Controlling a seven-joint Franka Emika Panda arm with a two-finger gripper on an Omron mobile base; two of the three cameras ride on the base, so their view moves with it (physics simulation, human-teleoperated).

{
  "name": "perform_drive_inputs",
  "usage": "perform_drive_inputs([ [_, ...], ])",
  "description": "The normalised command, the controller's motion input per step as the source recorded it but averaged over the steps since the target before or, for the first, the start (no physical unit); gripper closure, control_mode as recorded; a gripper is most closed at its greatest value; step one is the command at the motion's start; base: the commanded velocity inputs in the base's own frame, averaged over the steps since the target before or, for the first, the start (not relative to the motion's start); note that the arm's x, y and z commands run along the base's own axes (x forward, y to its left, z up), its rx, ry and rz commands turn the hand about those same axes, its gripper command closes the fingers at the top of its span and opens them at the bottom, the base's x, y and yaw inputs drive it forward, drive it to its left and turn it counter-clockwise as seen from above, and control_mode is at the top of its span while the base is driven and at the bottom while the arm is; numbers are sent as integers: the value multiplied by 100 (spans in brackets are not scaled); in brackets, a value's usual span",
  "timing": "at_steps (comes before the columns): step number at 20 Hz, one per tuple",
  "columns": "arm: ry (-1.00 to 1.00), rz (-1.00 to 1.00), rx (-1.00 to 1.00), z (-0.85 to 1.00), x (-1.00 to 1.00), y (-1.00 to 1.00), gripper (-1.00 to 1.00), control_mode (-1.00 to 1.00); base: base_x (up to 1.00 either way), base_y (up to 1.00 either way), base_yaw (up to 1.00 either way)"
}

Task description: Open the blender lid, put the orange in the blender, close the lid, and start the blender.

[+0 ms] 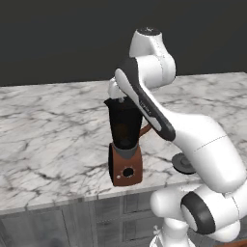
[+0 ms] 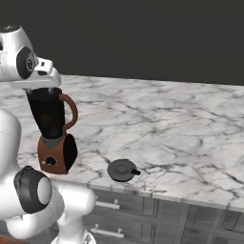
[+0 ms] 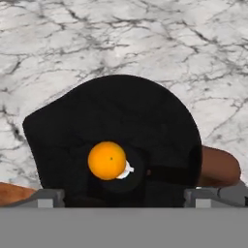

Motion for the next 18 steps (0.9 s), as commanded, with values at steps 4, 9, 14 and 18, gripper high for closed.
perform_drive_inputs([
  [4,-21,0,2,31,-54,-56,-100,-100,0,0,0],
  [9,-7,0,5,-12,-71,-90,-100,-100,0,0,0],
  [14,0,0,1,-61,-47,-100,-100,-100,0,0,0],
  [18,3,0,-1,-64,-18,-98,-100,-100,0,0,0],
])
